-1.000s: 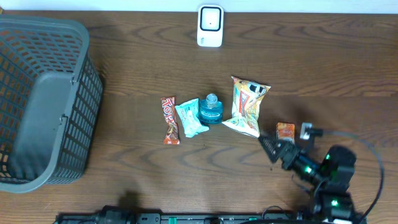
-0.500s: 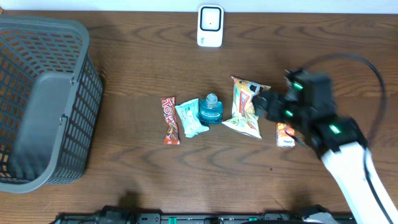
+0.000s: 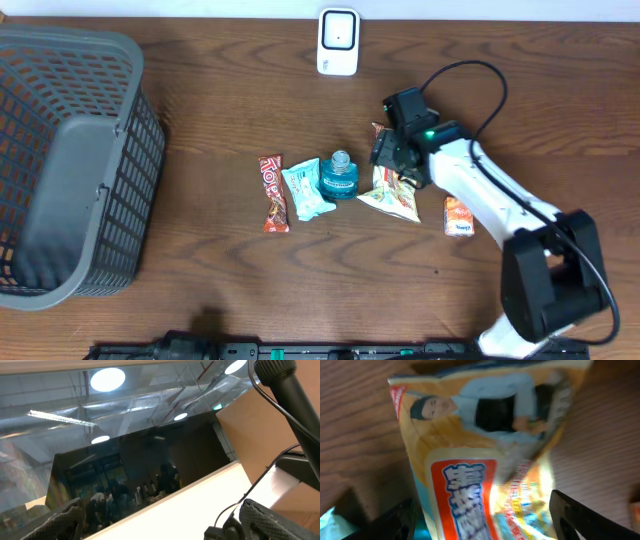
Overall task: Scan the item barcode
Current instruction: 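Move the right gripper toward the yellow snack bag, then close the right gripper on the snack bag's edge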
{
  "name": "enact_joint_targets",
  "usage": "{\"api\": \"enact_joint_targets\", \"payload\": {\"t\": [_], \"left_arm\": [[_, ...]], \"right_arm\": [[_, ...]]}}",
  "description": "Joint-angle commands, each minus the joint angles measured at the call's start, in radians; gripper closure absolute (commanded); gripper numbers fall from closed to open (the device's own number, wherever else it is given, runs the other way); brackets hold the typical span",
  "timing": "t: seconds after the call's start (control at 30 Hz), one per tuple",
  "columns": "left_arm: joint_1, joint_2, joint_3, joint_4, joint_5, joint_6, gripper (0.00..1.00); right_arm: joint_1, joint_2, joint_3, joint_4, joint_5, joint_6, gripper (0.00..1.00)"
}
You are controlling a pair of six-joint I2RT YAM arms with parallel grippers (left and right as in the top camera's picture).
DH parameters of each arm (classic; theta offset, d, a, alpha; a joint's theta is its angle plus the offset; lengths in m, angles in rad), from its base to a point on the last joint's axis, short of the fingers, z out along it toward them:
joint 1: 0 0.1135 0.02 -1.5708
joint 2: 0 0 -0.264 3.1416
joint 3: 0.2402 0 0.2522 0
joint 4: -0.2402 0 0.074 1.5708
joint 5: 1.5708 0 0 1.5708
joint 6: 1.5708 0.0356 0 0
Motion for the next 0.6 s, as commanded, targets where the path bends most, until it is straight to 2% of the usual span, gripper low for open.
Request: {"api": "enact_joint_targets", "payload": {"t": [0.0, 0.07, 0.13, 0.23, 0.3, 0.4, 0.57], "left_arm": [[-0.005, -0.008, 0.0, 0.0, 0.005, 0.013, 0.02], [-0.005, -0.008, 0.0, -0.016, 0.005, 0.013, 0.02], [-0.005, -0.008, -0.001, -0.022, 0.005, 0.013, 0.02], [-0.005, -0.008, -0.004, -0.022, 0.005, 0.013, 0.02], [-0.005, -0.009, -0.011, -0.022, 0.005, 0.013, 0.02], [-0.005, -0.009, -0.025, -0.022, 0.005, 0.013, 0.02], [-0.005, -0.009, -0.058, -0.021, 0.005, 0.013, 0.02]], "right_arm": [[0.045, 0.064, 0.028, 0.007, 0.023, 0.048, 0.2], [0.06, 0.107, 0.028, 0.008, 0.024, 0.048, 0.2], [0.06, 0.145, 0.028, 0.006, 0.033, 0.048, 0.24], [0.06, 0.187, 0.028, -0.004, 0.057, 0.048, 0.41], [0.06, 0.201, 0.028, -0.023, 0.062, 0.048, 0.62], [0.053, 0.199, 0.028, -0.041, 0.061, 0.048, 0.8], [0.018, 0.182, 0.039, -0.114, 0.037, 0.048, 0.99]]}}
